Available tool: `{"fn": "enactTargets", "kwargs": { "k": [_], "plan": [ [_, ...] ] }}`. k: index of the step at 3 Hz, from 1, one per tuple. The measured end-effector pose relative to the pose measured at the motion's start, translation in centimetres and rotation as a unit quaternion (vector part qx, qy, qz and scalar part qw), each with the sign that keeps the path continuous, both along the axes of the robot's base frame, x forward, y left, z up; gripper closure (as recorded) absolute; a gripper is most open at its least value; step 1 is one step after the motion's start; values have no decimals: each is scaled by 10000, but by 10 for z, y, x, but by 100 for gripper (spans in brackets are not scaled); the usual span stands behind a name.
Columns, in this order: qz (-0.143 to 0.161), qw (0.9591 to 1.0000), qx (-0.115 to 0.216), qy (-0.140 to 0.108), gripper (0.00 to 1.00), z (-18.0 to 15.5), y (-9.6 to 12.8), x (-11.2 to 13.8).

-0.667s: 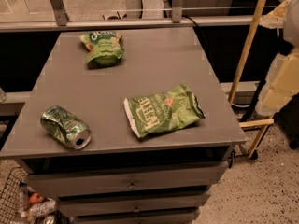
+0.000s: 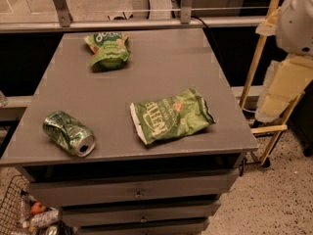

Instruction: Move green jalapeno chip bag near green rice chip bag

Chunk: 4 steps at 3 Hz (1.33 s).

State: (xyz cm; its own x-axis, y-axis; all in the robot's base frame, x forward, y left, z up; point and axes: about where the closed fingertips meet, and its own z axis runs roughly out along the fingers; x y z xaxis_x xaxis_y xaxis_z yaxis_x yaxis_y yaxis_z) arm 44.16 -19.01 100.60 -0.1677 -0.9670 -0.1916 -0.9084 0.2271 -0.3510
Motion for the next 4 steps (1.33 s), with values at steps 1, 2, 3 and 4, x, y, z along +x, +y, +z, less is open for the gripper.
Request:
{"fn": "enactTargets", "kwargs": {
  "k": [1, 2, 3, 4],
  "plan": [
    [334, 9986, -180, 382, 0, -26, 26, 33],
    [346, 9962, -250, 762, 0, -63, 53, 73],
    [187, 9943, -190, 1032, 0, -95, 80, 98],
    [103, 9897, -390, 1370, 0, -132, 103, 113]
  ]
}}
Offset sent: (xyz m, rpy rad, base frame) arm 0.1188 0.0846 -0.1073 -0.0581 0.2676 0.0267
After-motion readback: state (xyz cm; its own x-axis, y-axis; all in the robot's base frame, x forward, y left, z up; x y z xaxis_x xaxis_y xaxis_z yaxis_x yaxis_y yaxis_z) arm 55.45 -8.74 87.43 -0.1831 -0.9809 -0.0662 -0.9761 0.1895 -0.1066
